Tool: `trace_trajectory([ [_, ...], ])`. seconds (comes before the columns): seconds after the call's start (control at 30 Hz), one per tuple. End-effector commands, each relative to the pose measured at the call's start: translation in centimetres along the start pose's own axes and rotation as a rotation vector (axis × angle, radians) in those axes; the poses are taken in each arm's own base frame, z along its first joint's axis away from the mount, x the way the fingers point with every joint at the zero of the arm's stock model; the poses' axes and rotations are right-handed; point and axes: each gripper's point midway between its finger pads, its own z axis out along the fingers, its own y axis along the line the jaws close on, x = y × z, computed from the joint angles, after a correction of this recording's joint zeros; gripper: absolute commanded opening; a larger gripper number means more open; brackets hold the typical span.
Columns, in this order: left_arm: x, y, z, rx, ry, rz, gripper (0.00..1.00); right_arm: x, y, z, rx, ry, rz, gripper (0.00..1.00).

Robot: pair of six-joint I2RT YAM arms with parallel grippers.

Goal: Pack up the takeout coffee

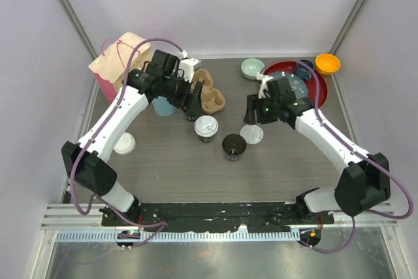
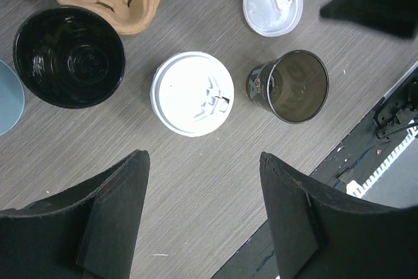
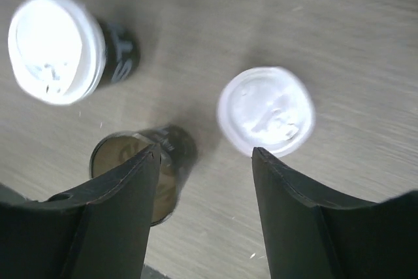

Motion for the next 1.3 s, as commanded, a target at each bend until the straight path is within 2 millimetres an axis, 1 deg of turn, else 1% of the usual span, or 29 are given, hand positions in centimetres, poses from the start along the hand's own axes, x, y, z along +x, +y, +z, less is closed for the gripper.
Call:
trace_trajectory([
  [0.0, -0.6, -0.7, -0.9, 0.031, -0.036, 0.026, 0.72, -2.9, -4.7, -0.8, 0.054, -0.133, 0.165, 0.61],
  [0.07, -0.6, -0.8, -0.9, 0.037, -0.038, 0.025, 0.72, -1.4, -7.1, 0.6, 0.094, -0.083, 0.222, 0.56],
  [0.1, -0.5, -0.8, -0.8, 0.040, -0.035, 0.021, 0.72, -0.9, -7.6, 1.2, 0.103, -0.064, 0.232, 0.55],
  [0.13, -0.4, -0.8, -0.8, 0.041, -0.034, 0.021, 0.72, 0.0, -8.2, 2.4, 0.114, -0.024, 0.239, 0.55],
  [0.2, -0.2, -0.9, -0.7, 0.047, -0.029, 0.020, 0.72, 0.7, -9.1, 3.3, 0.148, -0.007, 0.245, 0.57],
  [0.27, -0.1, -0.9, -0.7, 0.049, -0.027, 0.018, 0.72, 1.7, -9.7, 4.5, 0.161, 0.027, 0.248, 0.59],
  [0.33, -0.1, -0.9, -0.6, 0.054, -0.028, 0.015, 0.72, 2.0, -10.1, 5.3, 0.167, 0.044, 0.250, 0.59],
  [0.37, -0.1, -1.0, -0.6, 0.058, -0.029, 0.017, 0.72, 2.7, -10.3, 6.0, 0.168, 0.073, 0.254, 0.59],
  [0.43, -0.1, -1.1, -0.5, 0.066, -0.028, 0.015, 0.72, 3.0, -10.3, 6.6, 0.162, 0.086, 0.254, 0.57],
  [0.47, -0.1, -1.2, -0.5, 0.068, -0.029, 0.016, 0.72, 3.6, -10.5, 7.1, 0.164, 0.108, 0.259, 0.53],
  [0.6, -0.2, -1.1, -0.4, 0.070, -0.028, 0.013, 0.72, 4.6, -10.4, 8.3, 0.140, 0.140, 0.268, 0.43],
  [0.63, -0.2, -1.2, -0.3, 0.071, -0.028, 0.012, 0.72, 4.7, -10.3, 8.4, 0.136, 0.145, 0.268, 0.38],
  [0.7, -0.2, -1.2, -0.3, 0.074, -0.028, 0.013, 0.72, 5.1, -10.5, 8.9, 0.136, 0.159, 0.273, 0.33],
  [0.73, -0.2, -1.2, -0.3, 0.075, -0.028, 0.011, 0.72, 5.2, -10.4, 9.0, 0.134, 0.166, 0.275, 0.28],
  [0.8, -0.2, -1.2, -0.3, 0.075, -0.027, 0.010, 0.72, 5.3, -10.4, 9.0, 0.133, 0.170, 0.270, 0.21],
  [0.83, -0.1, -1.2, -0.2, 0.076, -0.023, 0.007, 0.72, 5.4, -10.5, 9.0, 0.130, 0.172, 0.267, 0.13],
  [0.93, 0.1, -1.2, -0.1, 0.078, -0.019, -0.001, 0.71, 4.7, -10.4, 8.3, 0.136, 0.153, 0.253, 0.01],
  [1.0, 0.2, -1.3, 0.0, 0.084, -0.017, -0.006, 0.70, 3.9, -10.5, 7.5, 0.153, 0.127, 0.241, 0.01],
  [1.03, 0.1, -1.4, 0.0, 0.088, -0.019, -0.005, 0.68, 2.7, -10.3, 6.6, 0.155, 0.086, 0.231, 0.01],
  [1.1, -0.1, -1.8, 0.0, 0.110, -0.020, -0.012, 0.67, 1.3, -10.5, 5.2, 0.183, 0.031, 0.216, 0.01],
  [1.13, -0.3, -2.0, -0.1, 0.122, -0.022, -0.012, 0.65, -0.3, -10.0, 3.6, 0.180, -0.032, 0.190, 0.01],
  [1.17, -0.6, -2.3, -0.3, 0.133, -0.026, -0.015, 0.64, -1.2, -9.7, 2.7, 0.176, -0.072, 0.167, 0.01],
  [1.23, -0.8, -3.3, -0.4, 0.183, -0.018, -0.021, 0.63, -2.9, -8.5, 0.7, 0.153, -0.155, 0.083, 0.01],
  [1.27, -1.2, -4.0, -0.7, 0.208, -0.021, -0.015, 0.63, -4.7, -6.8, -1.4, 0.126, -0.250, 0.024, 0.01],
])
